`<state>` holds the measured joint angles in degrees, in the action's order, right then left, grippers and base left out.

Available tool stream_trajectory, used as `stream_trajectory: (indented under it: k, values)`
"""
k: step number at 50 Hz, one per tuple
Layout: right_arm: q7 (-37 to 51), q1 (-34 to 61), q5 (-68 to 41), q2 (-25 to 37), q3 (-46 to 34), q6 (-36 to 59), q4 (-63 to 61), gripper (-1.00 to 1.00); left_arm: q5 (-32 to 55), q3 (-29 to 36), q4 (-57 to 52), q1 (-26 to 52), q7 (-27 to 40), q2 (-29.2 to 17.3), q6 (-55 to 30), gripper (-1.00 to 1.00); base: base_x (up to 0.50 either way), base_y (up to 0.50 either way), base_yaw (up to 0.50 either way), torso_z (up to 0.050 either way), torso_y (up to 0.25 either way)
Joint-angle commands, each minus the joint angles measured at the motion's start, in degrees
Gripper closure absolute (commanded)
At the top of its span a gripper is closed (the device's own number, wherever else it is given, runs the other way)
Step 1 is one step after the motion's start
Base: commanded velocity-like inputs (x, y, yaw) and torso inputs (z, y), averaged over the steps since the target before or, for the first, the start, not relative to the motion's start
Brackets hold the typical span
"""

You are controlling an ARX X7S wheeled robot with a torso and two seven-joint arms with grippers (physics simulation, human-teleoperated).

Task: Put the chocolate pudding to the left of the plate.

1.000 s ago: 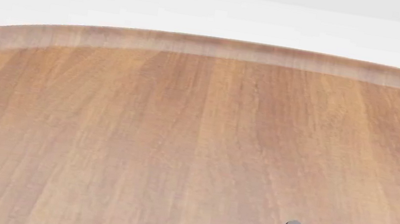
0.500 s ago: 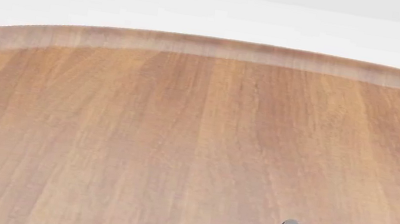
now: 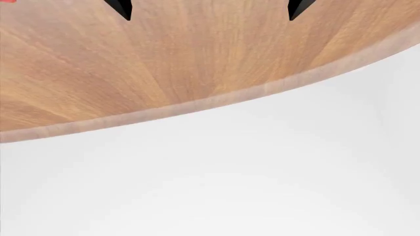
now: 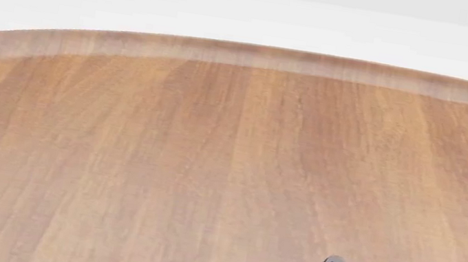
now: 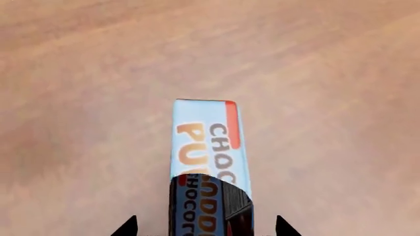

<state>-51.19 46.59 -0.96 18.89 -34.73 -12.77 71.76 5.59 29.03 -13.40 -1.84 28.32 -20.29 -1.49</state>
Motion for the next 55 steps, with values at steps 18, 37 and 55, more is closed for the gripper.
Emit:
stream_trajectory:
  k: [18, 37, 55]
  values:
    - [1.77, -18.11, -8.08, 23.9, 9.56, 30.11, -75.86, -1.0, -0.92, 0.86, -0.33, -0.04, 0.75, -0.14, -0.22, -1.0, 0.0, 0.0, 0.0, 0.0, 0.0]
    - [50.83, -51.3, 14.04, 16.41, 17.84, 26.39, -110.44, -1.0, -1.58, 1.12, -2.83, -1.17, 1.56, -0.99, -0.27, -1.0, 0.0, 0.0, 0.0, 0.0, 0.0]
    - [69.83, -54.36, 25.87, 4.88, 7.54, 11.5, -93.58, -1.0, -4.87, 1.82, -9.0, -4.55, 3.96, -2.6, 1.45, -1.0, 0.0, 0.0, 0.0, 0.0, 0.0]
